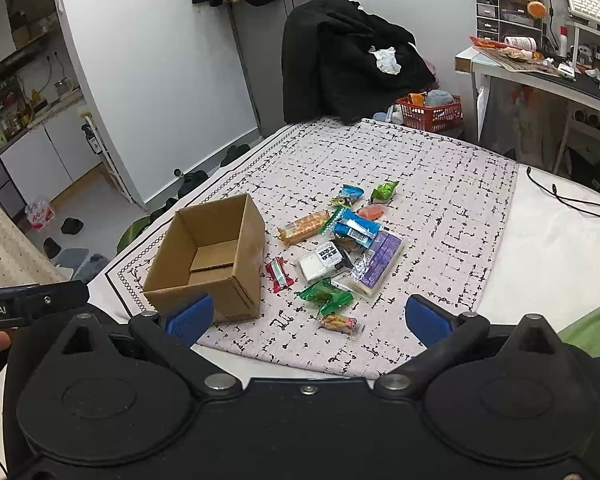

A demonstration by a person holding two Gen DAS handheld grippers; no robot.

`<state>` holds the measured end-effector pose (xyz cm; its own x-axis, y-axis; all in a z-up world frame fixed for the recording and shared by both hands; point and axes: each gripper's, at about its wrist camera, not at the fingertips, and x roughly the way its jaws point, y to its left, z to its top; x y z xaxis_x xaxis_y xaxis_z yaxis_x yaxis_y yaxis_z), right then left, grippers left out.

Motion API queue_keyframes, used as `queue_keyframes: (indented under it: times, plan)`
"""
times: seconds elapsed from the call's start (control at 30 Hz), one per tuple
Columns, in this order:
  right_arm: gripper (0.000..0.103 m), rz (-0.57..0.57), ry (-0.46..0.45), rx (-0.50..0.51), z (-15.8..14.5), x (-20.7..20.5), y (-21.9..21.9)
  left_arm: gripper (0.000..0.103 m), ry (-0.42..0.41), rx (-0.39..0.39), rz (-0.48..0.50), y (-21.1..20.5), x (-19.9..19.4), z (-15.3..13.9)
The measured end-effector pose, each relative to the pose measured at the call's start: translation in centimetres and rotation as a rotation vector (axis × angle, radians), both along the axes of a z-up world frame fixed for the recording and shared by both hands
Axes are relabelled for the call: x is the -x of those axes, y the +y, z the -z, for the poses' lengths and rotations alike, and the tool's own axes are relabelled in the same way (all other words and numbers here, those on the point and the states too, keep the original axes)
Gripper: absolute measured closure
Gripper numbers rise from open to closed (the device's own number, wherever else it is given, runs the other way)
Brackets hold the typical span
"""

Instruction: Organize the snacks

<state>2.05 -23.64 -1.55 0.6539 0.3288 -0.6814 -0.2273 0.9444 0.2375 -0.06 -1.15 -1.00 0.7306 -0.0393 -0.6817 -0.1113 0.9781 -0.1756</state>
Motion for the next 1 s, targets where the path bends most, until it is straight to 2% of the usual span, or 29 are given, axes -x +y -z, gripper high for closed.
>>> queue_keyframes:
  times: [1.0]
  plan:
    - [0.000, 0.004, -0.034, 0.029, -1.3, 1.9, -0.2, 0.000, -0.017, 0.028, 0.058, -0.7, 1.9, -0.5]
